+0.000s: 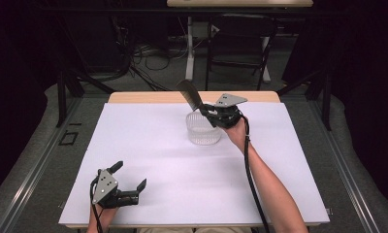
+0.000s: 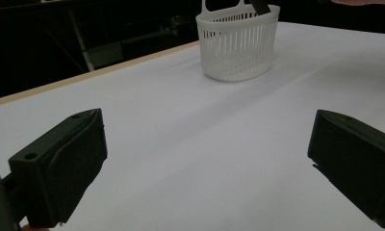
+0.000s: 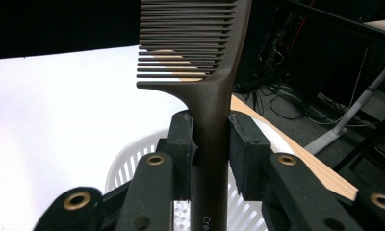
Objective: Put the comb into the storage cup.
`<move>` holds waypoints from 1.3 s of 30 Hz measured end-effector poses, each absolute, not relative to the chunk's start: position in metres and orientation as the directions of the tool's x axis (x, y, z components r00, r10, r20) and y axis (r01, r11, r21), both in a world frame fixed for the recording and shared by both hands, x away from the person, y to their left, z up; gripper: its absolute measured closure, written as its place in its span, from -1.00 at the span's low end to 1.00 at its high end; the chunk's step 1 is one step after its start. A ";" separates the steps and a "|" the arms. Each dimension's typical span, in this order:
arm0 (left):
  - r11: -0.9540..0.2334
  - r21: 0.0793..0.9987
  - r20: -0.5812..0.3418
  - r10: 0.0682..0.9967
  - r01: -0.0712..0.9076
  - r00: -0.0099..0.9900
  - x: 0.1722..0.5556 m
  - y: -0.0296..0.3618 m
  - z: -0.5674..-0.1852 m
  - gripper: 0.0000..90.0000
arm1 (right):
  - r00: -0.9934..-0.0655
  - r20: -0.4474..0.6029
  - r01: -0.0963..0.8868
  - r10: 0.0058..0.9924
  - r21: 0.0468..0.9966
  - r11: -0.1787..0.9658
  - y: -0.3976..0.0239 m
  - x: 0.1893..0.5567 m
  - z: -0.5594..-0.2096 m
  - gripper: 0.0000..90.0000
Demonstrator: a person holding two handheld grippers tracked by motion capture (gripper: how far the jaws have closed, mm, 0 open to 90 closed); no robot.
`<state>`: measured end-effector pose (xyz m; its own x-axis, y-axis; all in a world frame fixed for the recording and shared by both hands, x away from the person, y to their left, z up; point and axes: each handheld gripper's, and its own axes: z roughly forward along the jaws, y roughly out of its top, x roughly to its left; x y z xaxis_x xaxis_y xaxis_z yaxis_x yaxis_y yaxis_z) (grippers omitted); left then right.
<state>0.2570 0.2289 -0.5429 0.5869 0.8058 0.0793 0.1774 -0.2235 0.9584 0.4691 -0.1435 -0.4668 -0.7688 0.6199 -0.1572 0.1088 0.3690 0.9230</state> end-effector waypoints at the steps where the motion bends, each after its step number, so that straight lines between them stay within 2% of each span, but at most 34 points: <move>1: -0.224 0.958 0.079 0.806 0.178 0.587 0.257 0.229 -0.543 -0.99 | -0.769 -0.157 0.109 0.620 0.923 0.369 -0.143 0.469 -0.467 0.61; 39: -0.225 0.957 0.078 0.806 0.181 0.587 0.257 0.229 -0.543 -0.99 | -0.789 -0.148 0.185 0.596 0.868 0.460 -0.139 0.475 -0.485 0.61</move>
<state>0.2570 0.2288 -0.5431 0.5873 0.8056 0.0785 0.1810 -0.2252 0.9574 0.4746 -0.1395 -0.4850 -0.7890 0.5964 -0.1479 0.1850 0.4602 0.8683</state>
